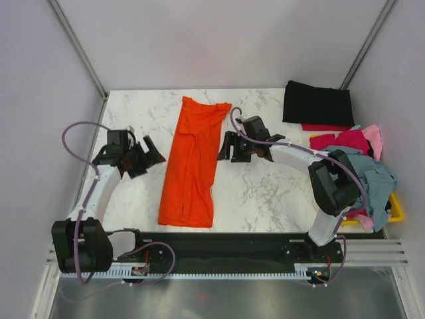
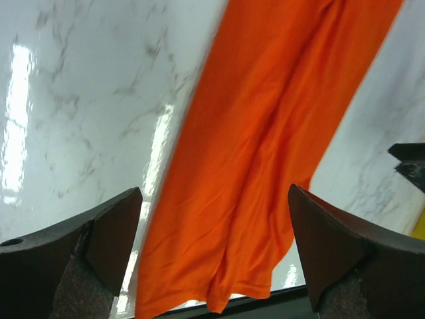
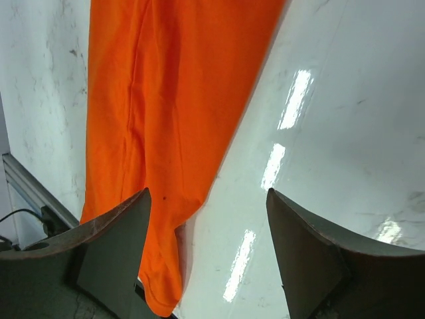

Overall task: Fold and stack the t-shirts
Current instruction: Fold the tshirt

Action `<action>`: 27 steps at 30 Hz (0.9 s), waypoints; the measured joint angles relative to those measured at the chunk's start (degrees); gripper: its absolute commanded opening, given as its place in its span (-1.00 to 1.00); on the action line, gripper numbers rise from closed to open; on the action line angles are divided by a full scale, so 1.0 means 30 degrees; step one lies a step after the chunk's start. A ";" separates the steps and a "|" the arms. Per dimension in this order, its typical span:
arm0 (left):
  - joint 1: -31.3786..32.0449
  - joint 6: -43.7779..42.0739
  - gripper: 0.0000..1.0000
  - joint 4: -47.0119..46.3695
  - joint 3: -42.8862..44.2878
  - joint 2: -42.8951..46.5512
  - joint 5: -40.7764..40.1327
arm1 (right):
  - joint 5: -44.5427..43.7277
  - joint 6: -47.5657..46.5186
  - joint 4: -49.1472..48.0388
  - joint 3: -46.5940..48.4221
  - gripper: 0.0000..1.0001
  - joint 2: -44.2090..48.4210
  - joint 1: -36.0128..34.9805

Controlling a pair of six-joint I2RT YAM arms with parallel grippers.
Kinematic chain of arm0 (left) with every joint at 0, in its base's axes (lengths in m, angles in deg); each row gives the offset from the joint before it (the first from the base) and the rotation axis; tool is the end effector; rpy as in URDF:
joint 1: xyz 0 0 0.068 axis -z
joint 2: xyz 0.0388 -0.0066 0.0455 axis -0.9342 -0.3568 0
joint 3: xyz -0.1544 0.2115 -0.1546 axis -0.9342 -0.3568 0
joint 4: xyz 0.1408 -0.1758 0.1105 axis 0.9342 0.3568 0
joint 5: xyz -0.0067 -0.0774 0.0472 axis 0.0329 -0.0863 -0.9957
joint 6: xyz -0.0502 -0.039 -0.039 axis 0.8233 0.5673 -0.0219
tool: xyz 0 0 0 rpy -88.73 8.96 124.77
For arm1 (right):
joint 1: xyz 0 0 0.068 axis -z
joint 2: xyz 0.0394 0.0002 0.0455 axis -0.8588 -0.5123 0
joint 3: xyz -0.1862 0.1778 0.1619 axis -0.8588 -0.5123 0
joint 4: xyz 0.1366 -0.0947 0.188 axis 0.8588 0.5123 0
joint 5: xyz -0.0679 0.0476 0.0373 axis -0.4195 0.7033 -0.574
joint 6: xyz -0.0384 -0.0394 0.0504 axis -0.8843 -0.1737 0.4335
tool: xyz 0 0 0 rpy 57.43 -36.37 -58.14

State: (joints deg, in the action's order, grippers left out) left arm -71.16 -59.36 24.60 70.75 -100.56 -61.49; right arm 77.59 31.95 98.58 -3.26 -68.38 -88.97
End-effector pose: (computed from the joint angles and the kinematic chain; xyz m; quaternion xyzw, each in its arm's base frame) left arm 0.2438 -0.0072 0.2778 -0.1883 0.9111 -0.1920 0.3125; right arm 0.3359 0.2164 0.2250 -0.0349 0.9127 0.3308 0.2373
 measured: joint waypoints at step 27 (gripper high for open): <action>0.4335 0.1115 0.93 -0.0780 -0.4699 0.5588 0.1093 | 0.4204 0.4969 -0.2936 2.3095 0.52 -1.9351 0.1894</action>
State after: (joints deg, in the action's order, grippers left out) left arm -58.16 -56.02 22.26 56.66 -83.80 -58.21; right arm 90.20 46.86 89.77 66.03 -126.44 -83.28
